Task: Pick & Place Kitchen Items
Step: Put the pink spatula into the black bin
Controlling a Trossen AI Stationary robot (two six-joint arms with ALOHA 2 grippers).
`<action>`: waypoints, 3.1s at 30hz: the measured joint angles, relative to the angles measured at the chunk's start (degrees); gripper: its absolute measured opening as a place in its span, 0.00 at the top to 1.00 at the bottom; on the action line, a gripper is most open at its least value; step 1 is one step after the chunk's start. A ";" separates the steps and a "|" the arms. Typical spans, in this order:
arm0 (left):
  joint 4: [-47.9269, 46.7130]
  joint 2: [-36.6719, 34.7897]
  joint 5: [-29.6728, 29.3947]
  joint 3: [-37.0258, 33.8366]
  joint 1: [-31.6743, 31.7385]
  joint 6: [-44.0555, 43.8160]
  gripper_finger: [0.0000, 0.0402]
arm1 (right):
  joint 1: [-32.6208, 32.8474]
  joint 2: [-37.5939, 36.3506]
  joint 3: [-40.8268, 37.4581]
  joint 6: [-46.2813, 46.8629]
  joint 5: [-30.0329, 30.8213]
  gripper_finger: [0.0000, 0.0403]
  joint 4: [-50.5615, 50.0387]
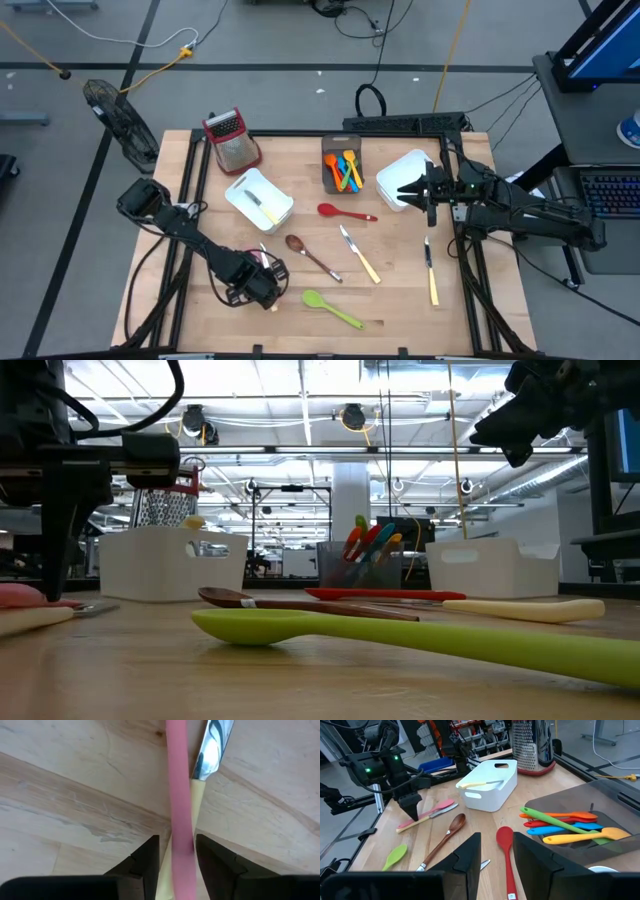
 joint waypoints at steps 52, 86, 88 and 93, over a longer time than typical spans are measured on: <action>1.59 3.02 -0.33 0.04 0.72 0.26 0.81 | 0.00 0.00 0.02 0.02 0.04 0.74 0.02; 0.65 3.10 -0.47 1.33 0.70 1.51 0.62 | -0.01 0.00 0.02 0.02 0.04 0.74 0.00; 0.63 3.10 -0.46 1.33 0.70 1.49 0.62 | -0.01 0.00 0.02 0.00 0.04 0.74 0.00; 0.63 3.08 -0.46 1.33 0.70 1.19 0.65 | 0.00 0.00 0.02 0.02 0.04 0.74 0.01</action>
